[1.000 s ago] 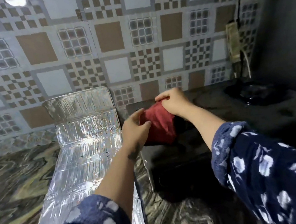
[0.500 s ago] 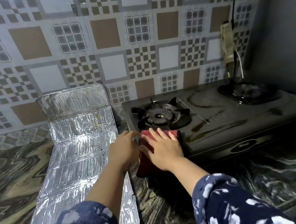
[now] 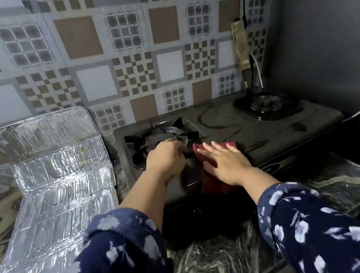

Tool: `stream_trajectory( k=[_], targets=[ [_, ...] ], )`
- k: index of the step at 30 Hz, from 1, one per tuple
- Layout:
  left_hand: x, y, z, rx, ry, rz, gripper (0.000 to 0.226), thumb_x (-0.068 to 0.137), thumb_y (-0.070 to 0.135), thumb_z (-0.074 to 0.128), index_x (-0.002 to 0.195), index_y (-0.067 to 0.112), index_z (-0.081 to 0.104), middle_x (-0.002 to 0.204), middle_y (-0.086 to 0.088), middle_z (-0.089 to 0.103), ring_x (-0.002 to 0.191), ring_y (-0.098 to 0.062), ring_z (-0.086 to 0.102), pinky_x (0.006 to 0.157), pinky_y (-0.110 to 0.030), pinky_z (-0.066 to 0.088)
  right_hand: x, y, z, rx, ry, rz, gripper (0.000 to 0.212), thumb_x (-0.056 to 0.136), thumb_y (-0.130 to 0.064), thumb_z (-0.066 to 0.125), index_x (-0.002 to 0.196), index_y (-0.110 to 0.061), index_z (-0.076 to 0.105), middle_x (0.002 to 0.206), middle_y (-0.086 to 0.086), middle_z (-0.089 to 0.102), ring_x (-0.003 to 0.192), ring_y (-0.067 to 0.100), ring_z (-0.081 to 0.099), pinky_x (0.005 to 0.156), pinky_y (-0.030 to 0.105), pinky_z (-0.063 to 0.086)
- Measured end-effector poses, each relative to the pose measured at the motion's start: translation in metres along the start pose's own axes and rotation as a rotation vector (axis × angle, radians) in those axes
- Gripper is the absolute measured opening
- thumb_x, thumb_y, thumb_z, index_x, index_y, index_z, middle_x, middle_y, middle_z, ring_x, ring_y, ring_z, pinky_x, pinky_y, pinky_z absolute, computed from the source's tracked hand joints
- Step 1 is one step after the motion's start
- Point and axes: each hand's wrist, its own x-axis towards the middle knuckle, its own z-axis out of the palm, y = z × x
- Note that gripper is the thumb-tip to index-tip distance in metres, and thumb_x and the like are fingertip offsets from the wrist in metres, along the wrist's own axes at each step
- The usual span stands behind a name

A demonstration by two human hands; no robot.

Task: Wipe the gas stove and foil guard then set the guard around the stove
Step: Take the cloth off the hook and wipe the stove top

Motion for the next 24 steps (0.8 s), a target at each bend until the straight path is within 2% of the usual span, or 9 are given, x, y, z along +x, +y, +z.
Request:
stream_trajectory(
  k=[3, 6, 10, 16, 21, 24],
  targets=[
    [0.02, 0.012, 0.003, 0.021, -0.007, 0.026, 0.036, 0.084, 0.018, 0.046, 0.111, 0.031, 0.066, 0.129, 0.003, 0.06, 0.119, -0.022, 0.055, 0.094, -0.04, 0.048, 0.017, 0.023, -0.004, -0.015, -0.059, 0.052, 0.057, 0.094, -0.055, 0.026, 0.148, -0.039, 0.014, 0.16, -0.012, 0.004, 0.147, 0.01, -0.002, 0.12, 0.04, -0.001],
    [0.044, 0.023, 0.005, -0.001, 0.025, 0.033, 0.034, 0.086, 0.017, 0.046, 0.109, 0.031, 0.067, 0.126, 0.006, 0.06, 0.116, -0.022, 0.056, 0.092, -0.04, 0.049, 0.041, 0.044, -0.009, -0.023, -0.103, 0.084, 0.062, 0.091, -0.061, 0.025, 0.147, -0.04, 0.011, 0.16, -0.011, -0.001, 0.148, 0.012, -0.006, 0.118, 0.047, -0.007],
    [0.075, 0.036, 0.019, 0.006, 0.067, 0.02, 0.036, 0.085, 0.014, 0.045, 0.109, 0.029, 0.068, 0.123, 0.004, 0.061, 0.116, -0.023, 0.055, 0.093, -0.04, 0.047, 0.077, 0.071, -0.012, -0.046, -0.093, 0.105, 0.066, 0.087, -0.067, 0.024, 0.147, -0.042, 0.01, 0.161, -0.01, 0.0, 0.148, 0.015, -0.006, 0.115, 0.056, -0.012],
    [0.112, 0.069, 0.053, 0.007, 0.037, -0.011, 0.035, 0.084, 0.017, 0.046, 0.107, 0.031, 0.068, 0.122, 0.002, 0.06, 0.119, -0.023, 0.052, 0.093, -0.042, 0.046, 0.093, 0.127, -0.018, -0.003, -0.049, 0.271, 0.059, 0.093, -0.05, 0.021, 0.149, -0.035, 0.011, 0.161, -0.006, -0.001, 0.148, 0.018, -0.005, 0.116, 0.054, -0.008],
    [0.124, 0.112, 0.078, 0.022, -0.028, 0.013, 0.037, 0.084, 0.017, 0.045, 0.112, 0.031, 0.065, 0.124, 0.0, 0.058, 0.121, -0.024, 0.051, 0.095, -0.043, 0.045, 0.052, 0.159, -0.026, 0.044, -0.046, 0.153, 0.055, 0.095, -0.044, 0.025, 0.148, -0.037, 0.013, 0.16, -0.01, 0.0, 0.148, 0.012, -0.005, 0.118, 0.05, -0.007],
    [0.128, 0.137, 0.091, 0.001, -0.067, 0.036, 0.037, 0.085, 0.017, 0.045, 0.116, 0.029, 0.063, 0.126, 0.0, 0.056, 0.123, -0.025, 0.049, 0.096, -0.043, 0.041, 0.018, 0.189, -0.032, 0.039, -0.002, 0.164, 0.054, 0.095, -0.043, 0.028, 0.148, -0.038, 0.016, 0.16, -0.014, 0.002, 0.147, 0.008, -0.004, 0.118, 0.049, -0.007]
  ],
)
